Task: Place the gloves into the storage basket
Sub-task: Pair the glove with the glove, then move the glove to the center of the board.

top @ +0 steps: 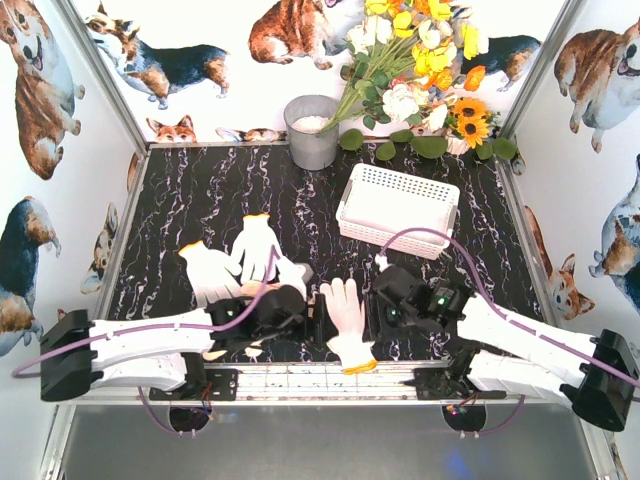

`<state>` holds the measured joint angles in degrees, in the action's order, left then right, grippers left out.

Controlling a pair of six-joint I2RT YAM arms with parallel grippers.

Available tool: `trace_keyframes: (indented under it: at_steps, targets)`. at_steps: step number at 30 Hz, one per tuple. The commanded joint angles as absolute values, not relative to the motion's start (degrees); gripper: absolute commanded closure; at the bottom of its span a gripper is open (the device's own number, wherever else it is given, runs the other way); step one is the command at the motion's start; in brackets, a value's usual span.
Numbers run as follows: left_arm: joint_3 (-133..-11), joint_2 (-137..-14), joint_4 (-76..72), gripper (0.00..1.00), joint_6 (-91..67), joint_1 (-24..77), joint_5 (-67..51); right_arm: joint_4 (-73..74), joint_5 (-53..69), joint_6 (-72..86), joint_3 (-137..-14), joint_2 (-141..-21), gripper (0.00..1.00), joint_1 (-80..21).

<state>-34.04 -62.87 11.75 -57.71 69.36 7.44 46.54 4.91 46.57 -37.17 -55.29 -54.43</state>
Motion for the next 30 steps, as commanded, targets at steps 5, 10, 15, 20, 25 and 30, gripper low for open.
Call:
trace_keyframes:
  at_steps: [5,10,15,20,25,30]
  targets:
    - [-32.8,-62.4,8.3,0.26,-55.9,62.8,10.5,40.7,5.7,43.5,-39.4,-58.5,0.37,-47.6]
    - [-31.1,-66.8,0.9,0.27,-58.0,60.7,8.8,34.8,7.3,43.0,-36.1,-59.8,0.37,-42.8]
    - [-29.3,-70.4,-1.2,0.28,-59.2,60.6,8.2,29.6,7.6,43.2,-32.0,-59.2,0.38,-39.4]
    - [-28.0,-73.5,-4.7,0.34,-59.6,60.6,5.5,25.4,8.3,44.5,-29.1,-60.2,0.43,-38.9]
    - [-26.8,-75.9,-6.5,0.42,-60.2,60.6,6.8,23.8,7.4,45.1,-27.1,-61.3,0.49,-38.9]
    - [-26.7,-80.4,-11.2,0.51,-60.7,60.7,5.6,23.7,5.5,45.0,-26.2,-62.3,0.58,-38.9]
